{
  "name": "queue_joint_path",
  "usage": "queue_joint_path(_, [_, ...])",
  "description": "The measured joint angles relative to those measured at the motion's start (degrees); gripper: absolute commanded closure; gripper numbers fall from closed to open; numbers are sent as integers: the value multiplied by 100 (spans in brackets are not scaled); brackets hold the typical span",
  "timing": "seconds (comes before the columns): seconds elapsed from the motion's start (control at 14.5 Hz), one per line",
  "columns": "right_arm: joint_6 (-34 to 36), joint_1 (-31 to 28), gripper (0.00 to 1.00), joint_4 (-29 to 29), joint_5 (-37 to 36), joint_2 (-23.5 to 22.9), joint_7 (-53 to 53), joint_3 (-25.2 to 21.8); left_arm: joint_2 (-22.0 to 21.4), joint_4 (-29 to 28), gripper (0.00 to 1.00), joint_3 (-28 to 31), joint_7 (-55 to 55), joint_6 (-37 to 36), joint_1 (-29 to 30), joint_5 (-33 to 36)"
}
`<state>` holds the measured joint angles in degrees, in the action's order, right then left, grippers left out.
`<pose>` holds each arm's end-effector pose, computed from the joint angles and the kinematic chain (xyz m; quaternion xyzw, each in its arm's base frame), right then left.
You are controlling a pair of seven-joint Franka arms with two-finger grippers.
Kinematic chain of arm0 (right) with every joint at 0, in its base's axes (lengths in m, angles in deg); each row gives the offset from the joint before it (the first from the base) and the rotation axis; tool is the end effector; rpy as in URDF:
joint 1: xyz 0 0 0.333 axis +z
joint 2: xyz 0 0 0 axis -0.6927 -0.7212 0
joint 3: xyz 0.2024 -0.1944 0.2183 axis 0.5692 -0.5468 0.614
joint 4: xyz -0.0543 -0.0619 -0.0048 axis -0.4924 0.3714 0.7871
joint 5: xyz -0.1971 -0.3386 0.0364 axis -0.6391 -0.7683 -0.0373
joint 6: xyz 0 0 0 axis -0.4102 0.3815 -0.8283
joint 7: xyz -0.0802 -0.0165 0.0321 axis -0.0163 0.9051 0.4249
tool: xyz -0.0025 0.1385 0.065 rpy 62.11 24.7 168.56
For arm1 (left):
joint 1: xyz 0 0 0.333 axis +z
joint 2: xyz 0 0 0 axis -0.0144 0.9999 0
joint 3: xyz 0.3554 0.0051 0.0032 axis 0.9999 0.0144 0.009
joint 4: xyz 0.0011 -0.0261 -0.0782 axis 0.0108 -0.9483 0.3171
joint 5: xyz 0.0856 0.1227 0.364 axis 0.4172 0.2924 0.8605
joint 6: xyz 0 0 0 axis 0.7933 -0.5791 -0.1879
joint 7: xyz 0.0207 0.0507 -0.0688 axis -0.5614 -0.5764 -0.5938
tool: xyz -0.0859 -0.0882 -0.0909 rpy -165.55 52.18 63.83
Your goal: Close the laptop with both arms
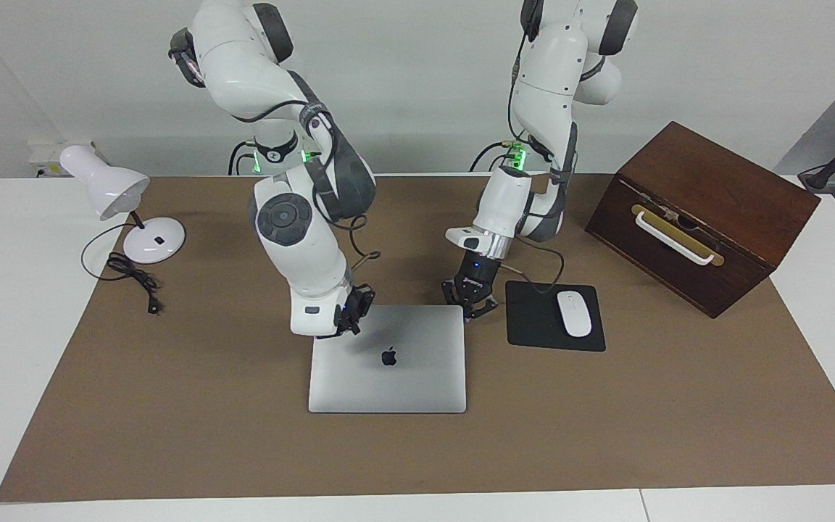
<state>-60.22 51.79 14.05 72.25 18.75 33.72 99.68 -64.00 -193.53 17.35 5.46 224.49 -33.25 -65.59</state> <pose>0.6989 0.2398 0.4021 -0.9457 -0.3179 0.0091 0.0677 0.5396 -0.3417 0.2638 0.8771 -0.2792 0.3798 0.0921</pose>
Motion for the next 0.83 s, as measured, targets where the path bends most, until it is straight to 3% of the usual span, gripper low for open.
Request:
queue_joint_path(0.41, [757, -118, 100, -4, -18, 461, 9, -87, -589, -373, 100, 30, -214, -243, 64, 0])
queue_joint_path(0.83, [1108, -332, 100, -328, -21, 1121, 42, -88, -2067, -523, 100, 54, -422, -2268, 72, 0])
